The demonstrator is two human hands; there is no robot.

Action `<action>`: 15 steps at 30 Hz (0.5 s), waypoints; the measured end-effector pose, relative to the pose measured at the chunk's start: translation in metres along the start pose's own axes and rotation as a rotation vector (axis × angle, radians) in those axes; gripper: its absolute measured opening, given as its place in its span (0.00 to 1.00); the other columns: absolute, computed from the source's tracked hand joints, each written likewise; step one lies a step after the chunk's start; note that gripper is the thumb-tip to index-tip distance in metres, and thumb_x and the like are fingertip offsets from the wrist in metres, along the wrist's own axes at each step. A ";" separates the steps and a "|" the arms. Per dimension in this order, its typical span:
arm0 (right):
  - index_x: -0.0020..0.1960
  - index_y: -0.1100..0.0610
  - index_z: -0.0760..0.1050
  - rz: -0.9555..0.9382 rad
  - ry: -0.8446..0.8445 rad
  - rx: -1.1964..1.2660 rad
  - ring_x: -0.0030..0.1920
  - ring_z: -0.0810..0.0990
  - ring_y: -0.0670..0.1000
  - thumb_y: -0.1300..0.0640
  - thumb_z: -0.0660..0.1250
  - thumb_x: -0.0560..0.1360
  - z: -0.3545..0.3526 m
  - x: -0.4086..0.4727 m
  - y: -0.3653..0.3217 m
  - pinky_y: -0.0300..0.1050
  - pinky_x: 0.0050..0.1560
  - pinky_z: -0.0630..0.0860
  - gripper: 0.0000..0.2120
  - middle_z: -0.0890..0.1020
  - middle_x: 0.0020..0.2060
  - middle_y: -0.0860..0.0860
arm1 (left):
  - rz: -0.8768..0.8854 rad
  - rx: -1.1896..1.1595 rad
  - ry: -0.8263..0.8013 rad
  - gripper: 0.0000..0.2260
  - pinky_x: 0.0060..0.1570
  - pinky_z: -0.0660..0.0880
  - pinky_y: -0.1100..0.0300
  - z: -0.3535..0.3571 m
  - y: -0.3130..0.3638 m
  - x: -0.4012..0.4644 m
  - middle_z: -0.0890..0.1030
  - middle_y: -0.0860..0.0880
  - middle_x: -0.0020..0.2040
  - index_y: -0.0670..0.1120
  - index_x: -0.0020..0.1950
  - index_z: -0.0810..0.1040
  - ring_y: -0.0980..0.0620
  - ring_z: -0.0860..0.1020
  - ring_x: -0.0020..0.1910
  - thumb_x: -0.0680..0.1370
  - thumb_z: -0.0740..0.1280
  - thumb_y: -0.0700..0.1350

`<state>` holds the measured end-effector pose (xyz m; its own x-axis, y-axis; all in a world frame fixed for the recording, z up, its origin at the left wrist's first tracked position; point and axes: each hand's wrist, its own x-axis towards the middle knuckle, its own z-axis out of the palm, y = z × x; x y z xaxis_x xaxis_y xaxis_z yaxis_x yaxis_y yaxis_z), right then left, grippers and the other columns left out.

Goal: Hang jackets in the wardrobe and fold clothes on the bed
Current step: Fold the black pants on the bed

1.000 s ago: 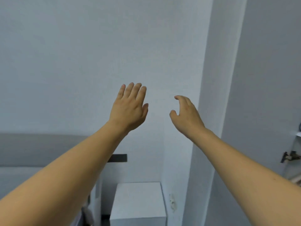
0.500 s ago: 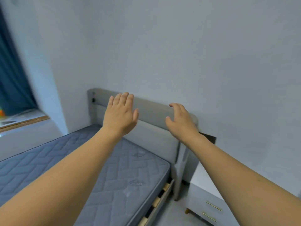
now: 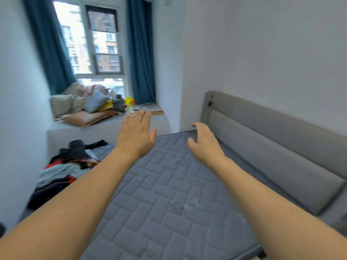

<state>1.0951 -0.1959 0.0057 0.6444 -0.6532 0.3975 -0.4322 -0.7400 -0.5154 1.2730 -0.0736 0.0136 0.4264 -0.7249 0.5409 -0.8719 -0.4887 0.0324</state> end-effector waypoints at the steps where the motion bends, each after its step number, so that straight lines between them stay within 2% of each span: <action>1: 0.74 0.58 0.62 -0.017 -0.038 0.022 0.71 0.65 0.52 0.57 0.61 0.79 0.026 0.006 -0.017 0.45 0.70 0.60 0.25 0.66 0.72 0.52 | -0.031 0.029 -0.018 0.27 0.75 0.52 0.45 0.004 -0.031 -0.008 0.61 0.43 0.77 0.42 0.77 0.59 0.44 0.59 0.75 0.82 0.56 0.53; 5: 0.75 0.56 0.61 -0.080 -0.207 0.070 0.72 0.64 0.52 0.55 0.61 0.79 0.123 0.028 -0.071 0.44 0.69 0.61 0.25 0.64 0.73 0.52 | -0.151 0.101 -0.109 0.26 0.71 0.57 0.46 0.028 -0.132 -0.042 0.64 0.42 0.75 0.41 0.76 0.61 0.43 0.63 0.73 0.81 0.56 0.54; 11: 0.74 0.58 0.62 -0.181 -0.426 0.165 0.71 0.65 0.53 0.57 0.61 0.79 0.259 0.066 -0.129 0.47 0.69 0.63 0.24 0.65 0.73 0.53 | -0.356 0.131 -0.232 0.25 0.72 0.57 0.45 0.083 -0.248 -0.096 0.66 0.43 0.74 0.42 0.74 0.64 0.43 0.64 0.72 0.80 0.59 0.51; 15: 0.72 0.58 0.65 -0.207 -0.542 0.255 0.69 0.67 0.54 0.58 0.62 0.78 0.350 0.094 -0.155 0.48 0.67 0.65 0.23 0.68 0.70 0.54 | -0.509 0.225 -0.354 0.24 0.70 0.59 0.47 0.105 -0.326 -0.121 0.67 0.43 0.73 0.42 0.74 0.64 0.44 0.66 0.70 0.80 0.56 0.52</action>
<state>1.4431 -0.0867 -0.1424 0.9552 -0.2778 0.1019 -0.1440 -0.7372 -0.6601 1.5311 0.1225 -0.1512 0.8592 -0.4733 0.1942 -0.4849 -0.8745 0.0141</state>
